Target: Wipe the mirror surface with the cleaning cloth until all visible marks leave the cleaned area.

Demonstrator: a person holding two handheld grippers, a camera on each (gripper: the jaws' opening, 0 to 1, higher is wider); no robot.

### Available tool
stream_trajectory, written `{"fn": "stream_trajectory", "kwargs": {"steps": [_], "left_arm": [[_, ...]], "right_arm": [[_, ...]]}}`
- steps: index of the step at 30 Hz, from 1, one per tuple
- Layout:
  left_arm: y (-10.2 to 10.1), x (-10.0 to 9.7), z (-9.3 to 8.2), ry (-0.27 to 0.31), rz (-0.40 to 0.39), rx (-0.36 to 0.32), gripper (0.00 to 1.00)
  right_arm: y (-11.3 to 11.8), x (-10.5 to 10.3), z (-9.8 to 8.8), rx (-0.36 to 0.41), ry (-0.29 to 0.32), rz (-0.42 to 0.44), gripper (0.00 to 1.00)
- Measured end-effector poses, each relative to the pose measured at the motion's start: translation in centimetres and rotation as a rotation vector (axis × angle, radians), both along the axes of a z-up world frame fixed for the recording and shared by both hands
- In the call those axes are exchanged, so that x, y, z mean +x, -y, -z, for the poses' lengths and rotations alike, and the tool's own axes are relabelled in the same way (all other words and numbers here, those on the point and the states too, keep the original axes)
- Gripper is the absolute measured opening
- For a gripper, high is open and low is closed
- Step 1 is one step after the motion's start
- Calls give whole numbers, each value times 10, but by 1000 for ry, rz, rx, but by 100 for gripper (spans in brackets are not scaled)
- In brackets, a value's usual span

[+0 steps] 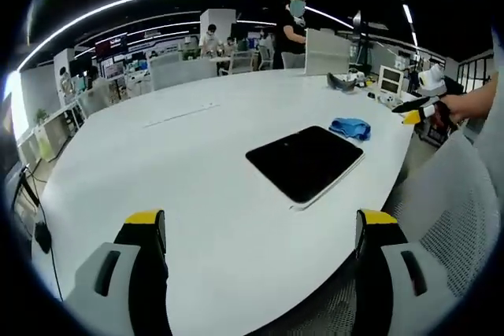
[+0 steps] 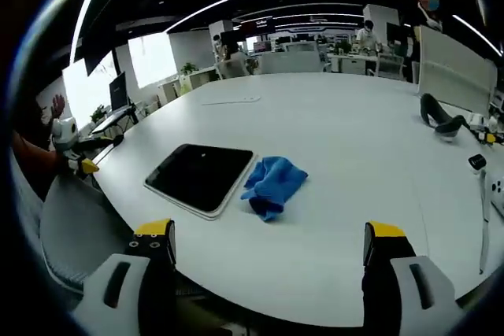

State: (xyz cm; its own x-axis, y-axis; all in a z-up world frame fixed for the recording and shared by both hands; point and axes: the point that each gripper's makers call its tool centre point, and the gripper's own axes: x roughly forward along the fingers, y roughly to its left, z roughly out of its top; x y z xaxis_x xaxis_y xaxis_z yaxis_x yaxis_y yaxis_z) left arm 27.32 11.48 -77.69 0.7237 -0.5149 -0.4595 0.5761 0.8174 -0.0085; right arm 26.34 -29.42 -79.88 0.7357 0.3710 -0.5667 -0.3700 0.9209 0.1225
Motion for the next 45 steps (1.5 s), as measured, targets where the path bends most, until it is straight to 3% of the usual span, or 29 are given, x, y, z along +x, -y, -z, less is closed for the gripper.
{"fn": "stream_trajectory", "kwargs": {"steps": [7,14,45], "left_arm": [[-3,-1,5,-13,1,35,99],[-2,-1,5,-31,-10,11,99],[-4,0,7,-42,-31,6,99]], "right_arm": [[-3,-8,2,4,-2,10,98],[0,-10,2,0,-1,19,98],[-1,10,-6,-13,7,5,98]]}}
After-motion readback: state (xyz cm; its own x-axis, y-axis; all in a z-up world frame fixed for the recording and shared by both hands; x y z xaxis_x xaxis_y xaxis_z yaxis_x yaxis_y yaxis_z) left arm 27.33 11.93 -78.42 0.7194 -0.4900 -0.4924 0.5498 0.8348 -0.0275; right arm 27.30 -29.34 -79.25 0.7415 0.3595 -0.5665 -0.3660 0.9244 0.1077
